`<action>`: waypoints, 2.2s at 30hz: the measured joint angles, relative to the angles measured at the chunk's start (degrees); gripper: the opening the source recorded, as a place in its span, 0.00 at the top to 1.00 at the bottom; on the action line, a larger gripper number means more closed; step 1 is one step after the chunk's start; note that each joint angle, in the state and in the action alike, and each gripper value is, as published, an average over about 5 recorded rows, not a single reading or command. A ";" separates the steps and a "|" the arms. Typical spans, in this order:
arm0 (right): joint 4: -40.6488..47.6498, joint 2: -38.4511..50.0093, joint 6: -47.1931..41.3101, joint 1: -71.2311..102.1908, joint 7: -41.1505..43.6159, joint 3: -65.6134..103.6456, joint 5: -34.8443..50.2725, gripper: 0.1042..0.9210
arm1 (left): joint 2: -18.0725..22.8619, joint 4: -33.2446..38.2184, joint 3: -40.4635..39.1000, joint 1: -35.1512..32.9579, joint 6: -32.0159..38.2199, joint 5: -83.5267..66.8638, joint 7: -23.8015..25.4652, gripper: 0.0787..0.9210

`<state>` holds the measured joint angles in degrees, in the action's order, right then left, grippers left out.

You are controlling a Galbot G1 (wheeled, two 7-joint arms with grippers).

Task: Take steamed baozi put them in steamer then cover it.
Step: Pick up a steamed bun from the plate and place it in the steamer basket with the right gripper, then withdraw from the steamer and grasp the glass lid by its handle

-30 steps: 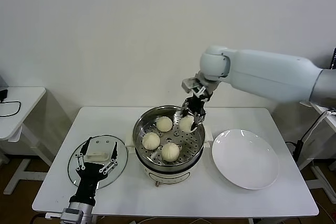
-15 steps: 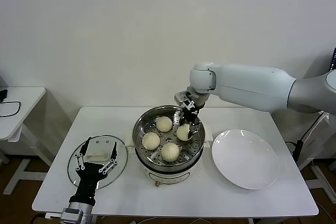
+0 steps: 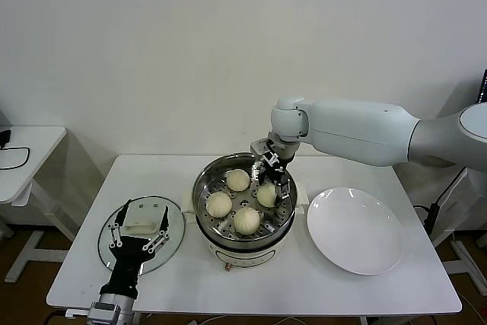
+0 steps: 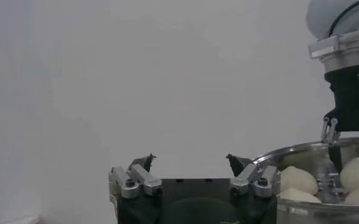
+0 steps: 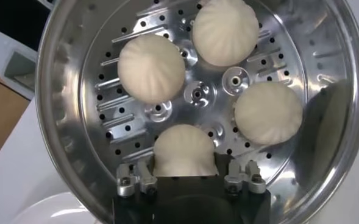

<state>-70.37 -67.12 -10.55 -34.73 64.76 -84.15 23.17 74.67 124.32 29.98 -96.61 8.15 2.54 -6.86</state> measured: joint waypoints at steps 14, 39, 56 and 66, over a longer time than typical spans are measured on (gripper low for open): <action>-5.99 7.43 2.56 2.15 -2.33 9.03 -2.57 0.12 | -0.38 0.12 0.49 0.27 -0.07 1.36 -0.53 0.12; -17.29 22.22 25.01 51.71 -68.06 62.16 0.84 0.12 | -0.80 -1.72 0.16 2.21 0.30 10.65 -2.59 0.12; -17.31 9.70 36.85 88.26 -77.20 97.01 -3.92 0.12 | -2.91 -8.97 2.65 4.52 1.31 24.25 -6.51 0.12; -17.33 4.79 39.27 100.27 -77.07 105.89 -4.97 0.12 | -4.26 -20.04 4.20 6.83 2.97 46.04 -10.23 0.12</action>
<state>-87.70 -62.33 28.73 65.54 -12.31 21.73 18.20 70.41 104.28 34.18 -89.78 11.12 48.58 -17.09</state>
